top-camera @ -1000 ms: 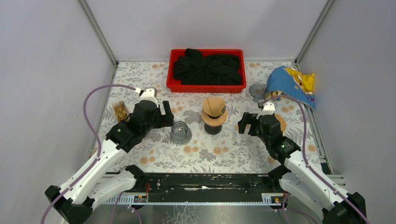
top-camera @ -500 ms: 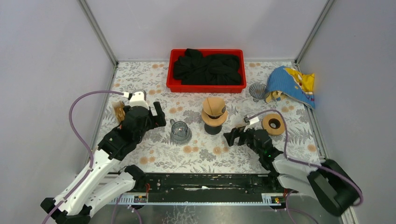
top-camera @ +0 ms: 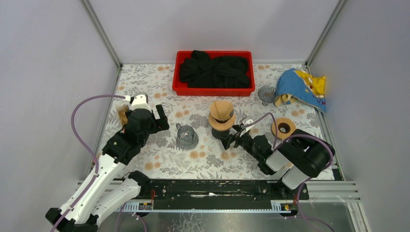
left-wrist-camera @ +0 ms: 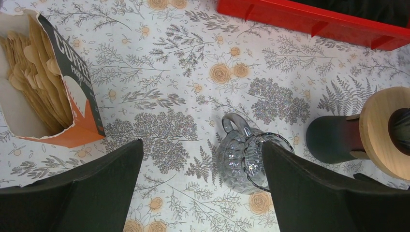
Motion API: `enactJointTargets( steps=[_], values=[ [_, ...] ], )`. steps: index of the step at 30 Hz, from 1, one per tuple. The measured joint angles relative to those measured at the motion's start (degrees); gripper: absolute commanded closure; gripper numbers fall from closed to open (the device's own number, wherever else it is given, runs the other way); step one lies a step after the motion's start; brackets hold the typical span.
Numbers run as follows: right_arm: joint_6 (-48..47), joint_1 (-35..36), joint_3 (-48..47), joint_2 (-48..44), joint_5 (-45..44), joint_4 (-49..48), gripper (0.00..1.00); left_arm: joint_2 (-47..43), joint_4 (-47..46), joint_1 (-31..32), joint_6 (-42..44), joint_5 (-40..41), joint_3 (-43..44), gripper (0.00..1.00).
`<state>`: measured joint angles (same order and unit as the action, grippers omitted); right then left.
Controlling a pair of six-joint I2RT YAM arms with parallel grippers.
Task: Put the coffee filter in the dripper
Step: Move the coffee server to the center of the board.
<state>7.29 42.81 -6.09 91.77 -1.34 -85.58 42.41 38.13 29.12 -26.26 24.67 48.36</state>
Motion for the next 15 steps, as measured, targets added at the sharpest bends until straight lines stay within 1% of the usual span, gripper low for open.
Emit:
enactJointTargets(
  steps=[6,15],
  values=[
    [-2.1,0.7,-2.6,1.0,-2.2,-3.7,0.01,0.1,0.0,-0.7,0.0,-0.7,0.0,0.0],
    [-2.6,0.9,-5.6,5.3,-6.9,-4.2,0.01,0.1,-0.2,-1.3,0.0,-1.4,-0.3,0.0]
  ],
)
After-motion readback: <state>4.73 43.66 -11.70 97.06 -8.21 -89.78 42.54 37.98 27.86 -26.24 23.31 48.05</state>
